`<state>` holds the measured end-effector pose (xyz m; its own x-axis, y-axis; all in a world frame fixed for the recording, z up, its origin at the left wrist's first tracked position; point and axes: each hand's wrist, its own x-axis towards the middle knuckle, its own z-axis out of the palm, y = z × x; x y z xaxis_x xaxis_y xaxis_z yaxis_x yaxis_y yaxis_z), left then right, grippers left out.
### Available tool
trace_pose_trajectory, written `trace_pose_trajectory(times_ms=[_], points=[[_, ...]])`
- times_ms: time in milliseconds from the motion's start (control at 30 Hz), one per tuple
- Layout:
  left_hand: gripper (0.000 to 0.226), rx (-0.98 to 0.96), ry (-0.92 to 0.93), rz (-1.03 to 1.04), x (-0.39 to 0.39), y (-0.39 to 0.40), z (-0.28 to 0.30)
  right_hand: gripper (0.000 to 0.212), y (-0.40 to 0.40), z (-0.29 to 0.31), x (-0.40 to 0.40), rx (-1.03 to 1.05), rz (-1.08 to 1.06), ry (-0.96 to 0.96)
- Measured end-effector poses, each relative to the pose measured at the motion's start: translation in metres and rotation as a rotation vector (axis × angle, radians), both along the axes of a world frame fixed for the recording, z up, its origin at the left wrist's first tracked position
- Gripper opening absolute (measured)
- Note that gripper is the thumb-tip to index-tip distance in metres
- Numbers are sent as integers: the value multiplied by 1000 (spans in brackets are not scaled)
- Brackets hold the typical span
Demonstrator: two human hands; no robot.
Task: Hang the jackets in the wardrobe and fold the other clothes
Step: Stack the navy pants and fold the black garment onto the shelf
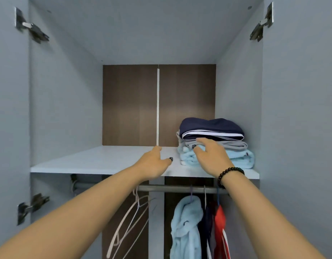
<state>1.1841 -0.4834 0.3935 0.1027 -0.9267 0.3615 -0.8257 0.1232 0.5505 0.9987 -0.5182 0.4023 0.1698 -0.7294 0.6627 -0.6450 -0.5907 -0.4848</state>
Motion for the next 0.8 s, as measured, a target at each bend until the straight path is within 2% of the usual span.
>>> trace_pose_trajectory(times_ms=[133,267,467,567,800], points=[[62,23,-119,0,23,65,-19,40,60,-25,18,3,29,45],[59,46,-213,39,44,125,-40,50,111,-57,33,58,78,194],[60,134,-258,164,65,212,-71,52,169,-98,57,95,176,377],[60,159,-269,237,71,256,-87,54,195,-111,69,104,263,403],[60,228,-166,425,62,350,-117,58,247,-129,85,104,472,455]])
